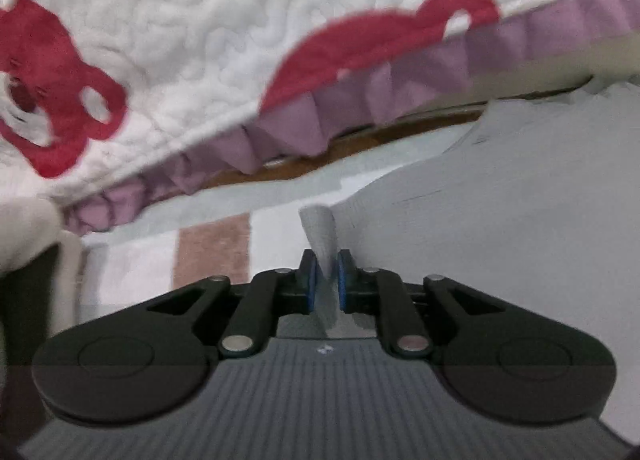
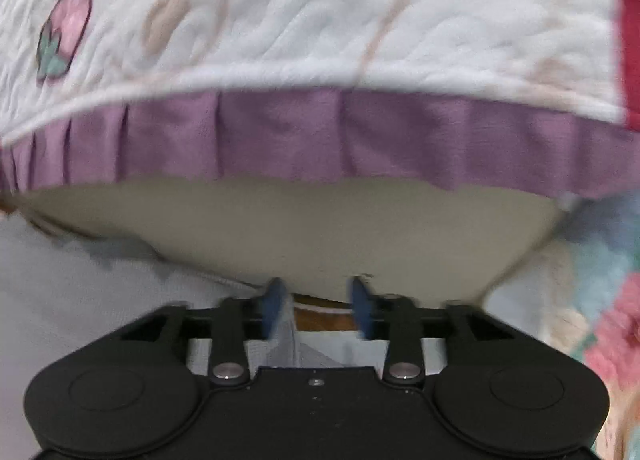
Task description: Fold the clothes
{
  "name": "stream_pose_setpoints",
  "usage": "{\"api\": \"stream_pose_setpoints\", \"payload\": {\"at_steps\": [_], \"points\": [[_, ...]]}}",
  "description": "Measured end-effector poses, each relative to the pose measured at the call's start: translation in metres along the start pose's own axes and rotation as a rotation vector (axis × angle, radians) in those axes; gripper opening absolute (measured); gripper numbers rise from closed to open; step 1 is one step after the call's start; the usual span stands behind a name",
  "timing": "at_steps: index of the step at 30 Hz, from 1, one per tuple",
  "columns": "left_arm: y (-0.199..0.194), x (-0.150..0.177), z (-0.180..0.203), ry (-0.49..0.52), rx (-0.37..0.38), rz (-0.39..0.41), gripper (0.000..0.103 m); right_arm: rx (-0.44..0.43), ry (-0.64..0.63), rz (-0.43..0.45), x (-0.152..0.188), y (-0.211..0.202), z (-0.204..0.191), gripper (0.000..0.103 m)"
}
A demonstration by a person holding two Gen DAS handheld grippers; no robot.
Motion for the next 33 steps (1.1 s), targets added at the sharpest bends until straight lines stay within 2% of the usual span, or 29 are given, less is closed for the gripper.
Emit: {"api": "stream_pose_setpoints", "payload": {"at_steps": [1, 2, 4, 7, 9, 11, 12, 14, 17, 22, 26, 29, 30, 31, 33], "points": [[-0.017, 0.002, -0.002, -0.019, 0.014, 0.024, 0.044, 0.012, 0.027, 0.024, 0.001, -0.011, 0.001, 0.055], [-0.033, 0.004, -0.005, -0.05, 0.029, 0.032, 0.055, 0.014, 0.055, 0.044, 0.004, -0.027, 0.003, 0.055], [-0.055, 0.018, -0.007, -0.132, 0.075, 0.003, 0.054, 0.028, 0.1, 0.08, 0.015, -0.063, 0.008, 0.058], [-0.086, 0.042, -0.011, -0.265, 0.154, -0.057, 0.054, 0.006, 0.145, 0.05, 0.04, -0.102, 0.014, 0.057], [-0.099, 0.064, -0.013, -0.345, 0.195, -0.112, 0.054, -0.019, 0.228, -0.007, 0.059, -0.123, 0.022, 0.054], [-0.112, 0.087, -0.01, -0.392, 0.208, -0.162, 0.053, -0.013, 0.354, -0.063, 0.085, -0.143, 0.035, 0.042], [-0.118, 0.097, -0.01, -0.405, 0.208, -0.182, 0.053, -0.02, 0.426, -0.09, 0.098, -0.153, 0.037, 0.04], [-0.129, 0.114, -0.011, -0.453, 0.196, -0.204, 0.052, -0.045, 0.568, -0.139, 0.121, -0.172, 0.043, 0.038], [-0.132, 0.128, -0.015, -0.549, 0.239, -0.245, 0.052, -0.069, 0.72, -0.183, 0.157, -0.196, 0.05, 0.038], [-0.131, 0.149, -0.021, -0.658, 0.277, -0.347, 0.052, -0.05, 0.935, -0.224, 0.195, -0.196, 0.053, 0.04], [-0.135, 0.168, -0.024, -0.828, 0.351, -0.405, 0.054, -0.057, 0.996, -0.204, 0.204, -0.185, 0.048, 0.046], [-0.135, 0.172, -0.021, -0.885, 0.354, -0.403, 0.055, -0.066, 1.033, -0.156, 0.202, -0.177, 0.048, 0.047], [-0.134, 0.171, -0.02, -0.888, 0.35, -0.4, 0.055, -0.071, 1.033, -0.14, 0.199, -0.172, 0.048, 0.039], [-0.134, 0.17, -0.019, -0.883, 0.349, -0.391, 0.055, -0.065, 1.014, -0.133, 0.197, -0.169, 0.048, 0.008], [-0.133, 0.168, -0.017, -0.87, 0.349, -0.371, 0.055, -0.035, 0.99, -0.08, 0.189, -0.176, 0.049, 0.006]]}}
Point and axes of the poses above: each gripper's, at about its wrist camera, not at the fingertips, and y roughly the way its jaws point, z to its right, x to its underside, the point moved 5 cm from there along y, roughly the way its jaws point, and after that the axes turned 5 degrees about z, right-handed, at the moved point
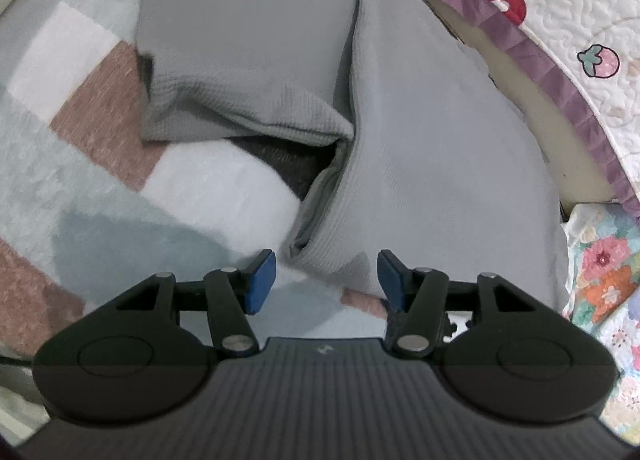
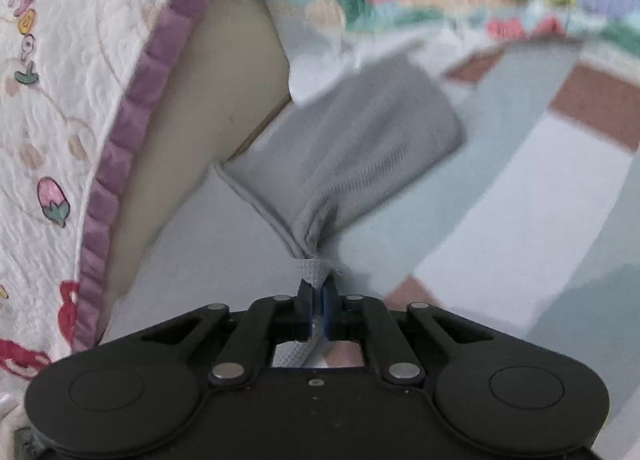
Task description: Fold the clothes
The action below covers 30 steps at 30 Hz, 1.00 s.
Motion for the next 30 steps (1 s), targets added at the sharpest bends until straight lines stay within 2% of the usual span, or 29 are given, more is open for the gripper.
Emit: {"api": "stream_pose_setpoints", "payload": {"at_steps": [3, 6, 9, 13, 15, 17, 18, 21, 23, 26, 27, 30], "points": [[-0.001, 0.002, 0.002, 0.04, -0.009, 0.029, 0.055, -0.009, -0.093, 0.028, -0.004, -0.017, -0.016, 0.006], [-0.001, 0.001, 0.006, 0.075, -0.022, 0.056, 0.055, 0.031, -0.112, -0.009, -0.002, -0.005, -0.007, 0.006], [0.002, -0.001, 0.017, 0.128, -0.04, 0.091, 0.061, 0.054, -0.099, -0.027, 0.004, 0.002, 0.002, 0.006], [0.01, 0.005, 0.04, 0.37, -0.082, 0.09, 0.06, 0.057, -0.135, -0.034, 0.004, 0.001, 0.003, 0.006], [0.011, 0.012, 0.047, 0.481, -0.131, 0.093, 0.05, 0.053, -0.155, -0.039, 0.003, 0.0, 0.002, 0.006], [0.011, 0.016, 0.052, 0.553, -0.164, 0.104, 0.031, 0.051, -0.185, -0.044, 0.004, 0.0, 0.001, 0.006], [0.011, 0.018, 0.053, 0.58, -0.177, 0.108, 0.029, 0.052, -0.206, -0.045, 0.004, 0.0, -0.001, 0.006], [0.011, 0.015, 0.055, 0.578, -0.173, 0.11, 0.019, 0.053, -0.213, -0.048, 0.006, 0.0, -0.001, 0.006], [0.011, 0.012, 0.054, 0.561, -0.159, 0.107, 0.009, 0.052, -0.186, -0.047, 0.007, 0.001, 0.002, 0.007], [0.008, 0.007, 0.05, 0.504, -0.118, 0.099, 0.004, 0.056, -0.222, -0.046, 0.008, 0.002, 0.0, 0.007], [0.005, 0.005, 0.052, 0.509, -0.104, 0.106, 0.004, 0.058, -0.235, -0.045, 0.008, 0.002, -0.002, 0.006], [-0.011, -0.003, 0.062, 0.571, -0.058, 0.136, 0.004, 0.024, -0.145, -0.012, 0.001, -0.007, -0.003, 0.006]]}}
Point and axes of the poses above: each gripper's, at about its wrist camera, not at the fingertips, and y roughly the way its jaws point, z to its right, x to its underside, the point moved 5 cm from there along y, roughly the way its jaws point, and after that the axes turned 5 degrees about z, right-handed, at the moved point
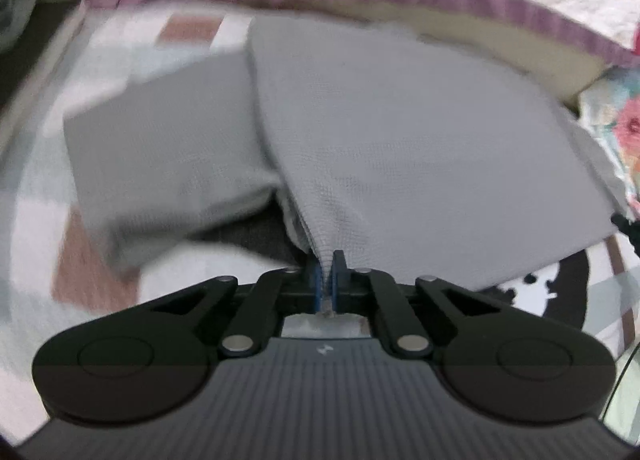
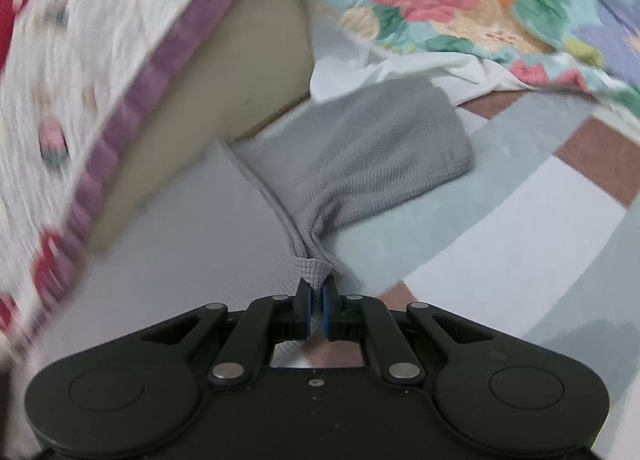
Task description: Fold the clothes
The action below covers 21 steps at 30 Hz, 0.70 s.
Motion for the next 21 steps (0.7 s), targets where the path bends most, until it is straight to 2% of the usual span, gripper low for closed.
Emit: {"api": "stream_pose_setpoints", "payload": {"at_steps": [1, 3, 6, 8, 10, 13, 17, 18, 20, 21], "points": [[-0.009, -0.006, 0.001, 0.026, 0.019, 0.008, 0.004, -0.024, 0.026, 0.021, -0.005, -0.006, -0.002, 0.005], [-0.024, -0.009, 0.0, 0.038, 0.041, 0.001, 0.004, -0.039, -0.022, 0.038, -0.015, -0.022, -0.015, 0.004], [-0.017, 0.007, -0.001, 0.037, 0.029, -0.069, 0.004, -0.033, -0.108, 0.036, -0.022, -0.041, -0.027, 0.004], [0.0, 0.023, -0.001, 0.034, 0.009, -0.131, 0.004, 0.011, -0.125, -0.001, -0.014, -0.038, -0.018, 0.004], [0.009, 0.029, 0.002, 0.053, -0.019, -0.147, 0.004, 0.055, -0.108, -0.052, 0.0, -0.03, -0.005, 0.004], [0.006, 0.023, 0.009, 0.11, -0.064, -0.113, 0.01, 0.063, -0.119, -0.073, 0.014, -0.023, 0.004, 0.004], [-0.003, 0.028, 0.026, 0.285, -0.151, -0.062, 0.026, 0.054, -0.128, -0.065, 0.016, -0.02, 0.008, 0.006], [-0.008, 0.028, 0.032, 0.326, -0.156, -0.034, 0.028, 0.055, -0.133, -0.064, 0.016, -0.02, 0.008, 0.006], [-0.016, 0.024, 0.04, 0.368, -0.144, 0.025, 0.042, 0.057, -0.145, -0.064, 0.016, -0.02, 0.008, 0.008], [-0.02, 0.022, 0.044, 0.377, -0.123, 0.048, 0.043, 0.058, -0.151, -0.064, 0.017, -0.02, 0.008, 0.009]]}}
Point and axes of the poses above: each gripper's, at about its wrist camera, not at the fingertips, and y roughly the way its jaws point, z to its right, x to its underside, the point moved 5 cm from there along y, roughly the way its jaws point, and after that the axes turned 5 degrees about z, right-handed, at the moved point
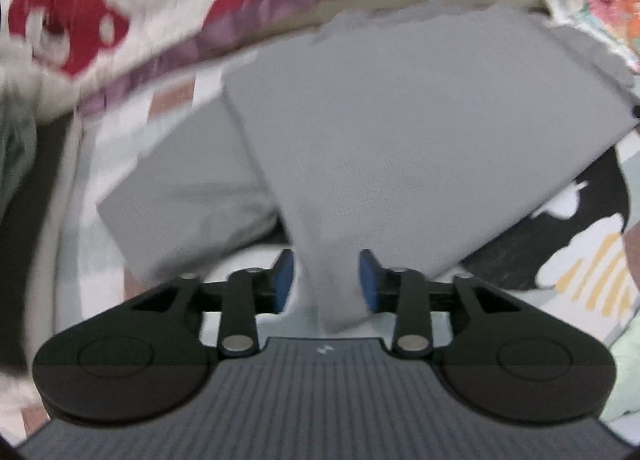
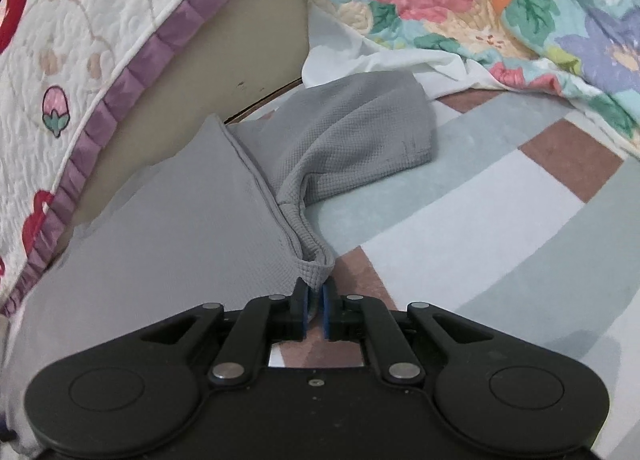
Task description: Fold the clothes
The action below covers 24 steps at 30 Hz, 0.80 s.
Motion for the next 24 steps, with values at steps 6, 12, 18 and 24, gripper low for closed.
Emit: {"api": "stream_pose_setpoints", "payload": {"at_steps": [6, 12, 18, 24], "points": [[-0.002, -0.004, 0.017, 0.069, 0.057, 0.046, 0.044, 0.058, -0.07, 0.026, -0.001, -0.008, 0.006, 0.018], [-0.001, -0.001, 0.025, 0.095, 0.069, 0.056, 0.045, 0.078, -0.123, 0.041, -0.006, -0.019, 0.005, 0.028], [0.002, 0.006, 0.031, 0.123, 0.044, 0.009, 0.047, 0.058, -0.181, 0.042, -0.002, -0.02, -0.013, 0.034], [0.0, -0.004, -0.011, -0.093, -0.003, 0.003, 0.05, -0.024, -0.403, 0.042, 0.002, -0.018, -0.072, 0.044]]}}
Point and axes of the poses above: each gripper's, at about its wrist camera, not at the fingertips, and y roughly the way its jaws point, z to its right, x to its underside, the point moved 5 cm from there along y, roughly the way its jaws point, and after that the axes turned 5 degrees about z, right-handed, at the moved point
